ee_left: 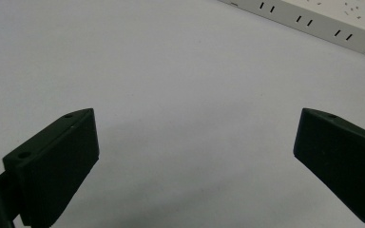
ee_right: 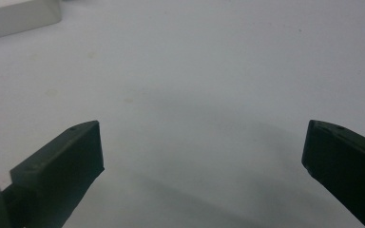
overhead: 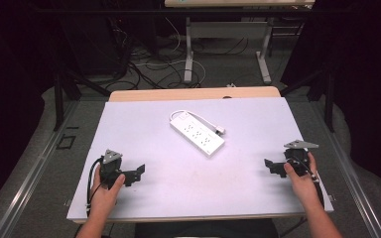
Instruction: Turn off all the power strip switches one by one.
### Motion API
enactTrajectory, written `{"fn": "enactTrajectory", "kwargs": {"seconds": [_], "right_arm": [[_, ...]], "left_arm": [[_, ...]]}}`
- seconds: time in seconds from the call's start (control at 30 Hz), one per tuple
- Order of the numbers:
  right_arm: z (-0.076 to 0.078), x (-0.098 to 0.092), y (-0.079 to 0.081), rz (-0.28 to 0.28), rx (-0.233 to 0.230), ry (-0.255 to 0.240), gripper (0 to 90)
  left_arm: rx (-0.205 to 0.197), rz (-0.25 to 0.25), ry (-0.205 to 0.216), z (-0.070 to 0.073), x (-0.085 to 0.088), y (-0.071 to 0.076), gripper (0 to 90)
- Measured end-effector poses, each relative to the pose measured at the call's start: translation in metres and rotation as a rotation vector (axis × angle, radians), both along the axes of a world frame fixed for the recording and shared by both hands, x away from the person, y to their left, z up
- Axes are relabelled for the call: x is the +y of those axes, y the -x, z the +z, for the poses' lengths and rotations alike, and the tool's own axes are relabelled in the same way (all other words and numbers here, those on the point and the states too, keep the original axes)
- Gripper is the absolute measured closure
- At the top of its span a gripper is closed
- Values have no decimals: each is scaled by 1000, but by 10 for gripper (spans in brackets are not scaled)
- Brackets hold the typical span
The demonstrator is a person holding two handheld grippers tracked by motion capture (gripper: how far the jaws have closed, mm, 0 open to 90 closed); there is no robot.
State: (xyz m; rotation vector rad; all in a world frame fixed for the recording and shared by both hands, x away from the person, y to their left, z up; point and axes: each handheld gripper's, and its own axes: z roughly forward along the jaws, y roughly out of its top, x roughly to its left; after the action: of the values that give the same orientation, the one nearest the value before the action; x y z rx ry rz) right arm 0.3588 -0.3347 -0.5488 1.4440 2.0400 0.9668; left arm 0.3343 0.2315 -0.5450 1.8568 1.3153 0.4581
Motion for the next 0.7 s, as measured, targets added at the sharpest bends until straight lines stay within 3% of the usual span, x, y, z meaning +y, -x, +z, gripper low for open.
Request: {"fn": "enactTrajectory", "kwargs": {"seconds": [0.33, 0.7], "right_arm": [[-8, -14, 1, -57, -7, 10, 0], [-7, -16, 4, -68, -7, 0, 0]], "left_arm": [[-3, 2, -3, 0, 2, 0, 11], [1, 2, -4, 0, 3, -1, 11]]}}
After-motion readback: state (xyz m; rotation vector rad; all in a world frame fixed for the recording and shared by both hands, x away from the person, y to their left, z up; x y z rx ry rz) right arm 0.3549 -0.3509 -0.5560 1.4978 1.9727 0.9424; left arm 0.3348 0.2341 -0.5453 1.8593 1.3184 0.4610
